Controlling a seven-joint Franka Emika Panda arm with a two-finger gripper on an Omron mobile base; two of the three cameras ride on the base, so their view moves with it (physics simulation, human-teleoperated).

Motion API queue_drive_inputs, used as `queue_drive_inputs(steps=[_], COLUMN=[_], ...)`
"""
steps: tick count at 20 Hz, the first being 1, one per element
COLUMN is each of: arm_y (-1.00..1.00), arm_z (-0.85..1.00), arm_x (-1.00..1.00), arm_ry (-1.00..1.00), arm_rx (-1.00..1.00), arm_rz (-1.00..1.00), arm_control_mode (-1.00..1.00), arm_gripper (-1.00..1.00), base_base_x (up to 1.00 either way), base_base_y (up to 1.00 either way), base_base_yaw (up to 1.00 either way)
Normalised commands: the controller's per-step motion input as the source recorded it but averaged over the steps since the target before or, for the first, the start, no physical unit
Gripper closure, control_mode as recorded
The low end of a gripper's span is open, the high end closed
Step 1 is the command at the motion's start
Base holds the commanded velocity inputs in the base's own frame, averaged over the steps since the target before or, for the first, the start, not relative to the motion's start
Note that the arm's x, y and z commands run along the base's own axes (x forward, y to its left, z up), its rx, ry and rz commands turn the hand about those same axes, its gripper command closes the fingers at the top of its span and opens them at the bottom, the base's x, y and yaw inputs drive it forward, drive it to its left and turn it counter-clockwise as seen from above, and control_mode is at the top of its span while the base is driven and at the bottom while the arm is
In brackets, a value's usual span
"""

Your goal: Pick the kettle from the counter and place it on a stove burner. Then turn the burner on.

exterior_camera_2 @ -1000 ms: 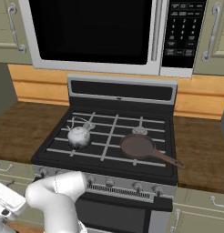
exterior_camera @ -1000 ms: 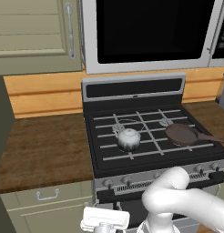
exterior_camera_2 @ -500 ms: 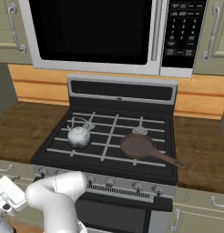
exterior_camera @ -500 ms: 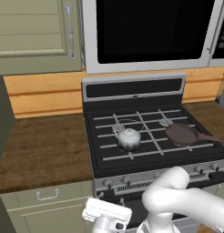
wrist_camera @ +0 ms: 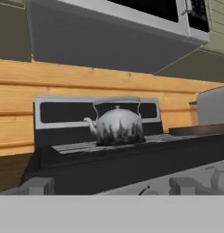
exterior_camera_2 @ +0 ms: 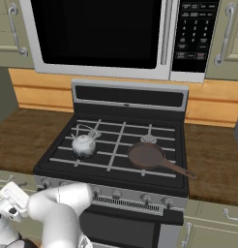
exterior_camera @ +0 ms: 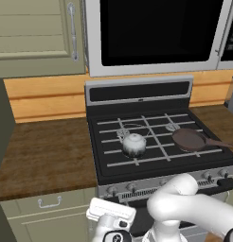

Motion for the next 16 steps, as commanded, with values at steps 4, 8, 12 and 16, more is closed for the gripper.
queue_drive_inputs(steps=[4,8,12,16], arm_y=[-0.16,-0.14,-0.03,0.0], arm_z=[-0.28,-0.2,-0.19,-0.2], arm_x=[0.19,0.23,0.26,0.22], arm_ry=[-0.05,-0.04,-0.04,-0.02], arm_rx=[0.02,0.04,0.03,0.03], arm_rz=[0.08,0.09,0.08,0.08], arm_control_mode=[-1.0,-1.0,-1.0,-1.0], arm_gripper=[-1.0,-1.0,-1.0,-1.0], base_base_x=[0.0,0.0,0.0,0.0], base_base_y=[0.0,0.0,0.0,0.0], base_base_yaw=[0.0,0.0,0.0,0.0])
